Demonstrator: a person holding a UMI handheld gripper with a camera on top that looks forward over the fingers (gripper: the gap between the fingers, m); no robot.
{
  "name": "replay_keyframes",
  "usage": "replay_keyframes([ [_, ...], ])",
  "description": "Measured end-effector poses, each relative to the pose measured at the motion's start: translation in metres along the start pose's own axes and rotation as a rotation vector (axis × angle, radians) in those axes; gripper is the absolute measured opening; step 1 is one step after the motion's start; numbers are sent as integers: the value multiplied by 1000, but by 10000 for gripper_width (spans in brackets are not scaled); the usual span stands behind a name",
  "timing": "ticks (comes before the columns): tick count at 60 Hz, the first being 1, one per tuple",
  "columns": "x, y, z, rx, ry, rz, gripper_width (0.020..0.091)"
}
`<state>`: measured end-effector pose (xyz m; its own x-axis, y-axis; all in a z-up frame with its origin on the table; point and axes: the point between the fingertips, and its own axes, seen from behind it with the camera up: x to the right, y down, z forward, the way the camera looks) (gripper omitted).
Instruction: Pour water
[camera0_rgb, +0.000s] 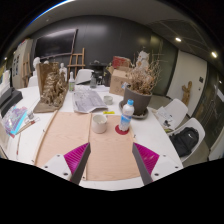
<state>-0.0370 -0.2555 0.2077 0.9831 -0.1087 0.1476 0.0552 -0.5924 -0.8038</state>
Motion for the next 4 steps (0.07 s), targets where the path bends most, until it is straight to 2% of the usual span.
replay_keyframes([
  [4, -3, -2, -1, 5, -5, 8, 857],
])
